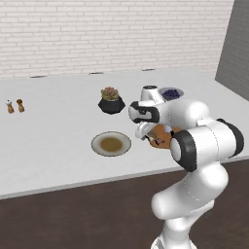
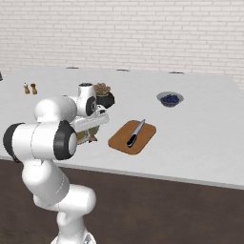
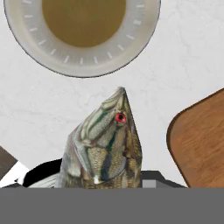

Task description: Pick up the knife from the drawer and place it on the cutting board. Then place the meat from the plate to the cutting board.

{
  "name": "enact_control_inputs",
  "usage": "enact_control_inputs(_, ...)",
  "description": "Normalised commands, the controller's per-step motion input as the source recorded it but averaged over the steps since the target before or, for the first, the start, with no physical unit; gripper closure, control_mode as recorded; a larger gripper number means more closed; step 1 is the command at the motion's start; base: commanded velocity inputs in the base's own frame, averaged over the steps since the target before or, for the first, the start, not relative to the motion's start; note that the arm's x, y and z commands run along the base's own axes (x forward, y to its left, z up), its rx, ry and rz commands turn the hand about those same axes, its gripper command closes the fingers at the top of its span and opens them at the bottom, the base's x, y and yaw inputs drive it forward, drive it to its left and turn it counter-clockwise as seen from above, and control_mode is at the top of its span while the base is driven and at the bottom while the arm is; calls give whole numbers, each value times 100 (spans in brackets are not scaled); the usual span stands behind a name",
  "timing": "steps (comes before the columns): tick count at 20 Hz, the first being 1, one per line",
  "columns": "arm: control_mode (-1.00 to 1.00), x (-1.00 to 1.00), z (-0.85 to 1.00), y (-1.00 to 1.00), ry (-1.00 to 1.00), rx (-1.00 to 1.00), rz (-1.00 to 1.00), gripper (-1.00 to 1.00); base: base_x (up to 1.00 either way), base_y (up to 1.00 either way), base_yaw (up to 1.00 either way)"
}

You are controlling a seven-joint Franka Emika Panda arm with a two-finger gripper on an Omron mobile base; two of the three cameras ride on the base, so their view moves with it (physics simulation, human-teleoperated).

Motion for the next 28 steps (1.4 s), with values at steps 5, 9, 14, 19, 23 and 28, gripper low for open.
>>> enact_control_inputs(5,-100,1,23,-85,-8,11,-14,100,0,0,0)
enact_control_inputs(9,-100,39,42,-53,0,10,-8,100,0,0,0)
enact_control_inputs(14,-100,53,18,-21,3,2,-7,100,0,0,0)
enact_control_inputs(19,-100,46,-1,-8,2,-1,-14,100,0,0,0)
enact_control_inputs(23,-100,32,-10,-21,2,1,-9,100,0,0,0)
enact_control_inputs(28,-100,27,-17,-25,2,0,-6,100,0,0,0)
